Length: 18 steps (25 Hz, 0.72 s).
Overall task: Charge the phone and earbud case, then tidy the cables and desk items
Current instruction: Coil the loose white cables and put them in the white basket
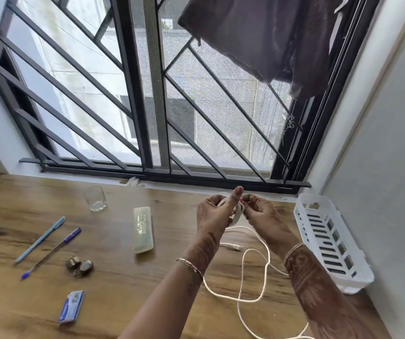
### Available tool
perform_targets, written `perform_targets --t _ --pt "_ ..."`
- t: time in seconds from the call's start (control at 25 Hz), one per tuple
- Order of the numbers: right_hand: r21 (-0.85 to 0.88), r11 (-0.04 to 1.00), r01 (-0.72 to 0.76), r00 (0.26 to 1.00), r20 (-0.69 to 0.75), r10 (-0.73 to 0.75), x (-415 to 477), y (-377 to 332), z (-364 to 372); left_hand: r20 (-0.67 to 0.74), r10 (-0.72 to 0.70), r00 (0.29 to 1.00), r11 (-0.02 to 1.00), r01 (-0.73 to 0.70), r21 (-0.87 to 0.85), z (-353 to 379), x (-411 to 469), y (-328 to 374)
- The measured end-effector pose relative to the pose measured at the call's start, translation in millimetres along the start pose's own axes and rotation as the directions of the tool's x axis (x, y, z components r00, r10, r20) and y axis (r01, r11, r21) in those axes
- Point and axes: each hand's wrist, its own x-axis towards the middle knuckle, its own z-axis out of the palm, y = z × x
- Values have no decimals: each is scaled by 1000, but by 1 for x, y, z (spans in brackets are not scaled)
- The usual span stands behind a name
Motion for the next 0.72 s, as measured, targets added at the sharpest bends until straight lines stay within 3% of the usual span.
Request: perform_targets --t 0.24,0.4,0.48,0.6,0.72 --pt "189 978 -88 993 97 70 -3 4 0 -61 -28 998 998 31 46 -7 3 -3" --pt "426 883 -196 979 143 148 -6 1 4 -139 43 989 988 -21 154 -10 7 -10" --pt "485 854 -189 975 197 103 -10 1 5 -140 91 986 976 -61 207 -11 9 -11" --pt "455 887 -77 986 168 -1 -14 5 12 -123 118 985 971 -88 223 -10 8 -10" --pt "302 952 42 998 32 -54 -13 10 17 -129 124 984 963 -89 253 -9 5 -9"
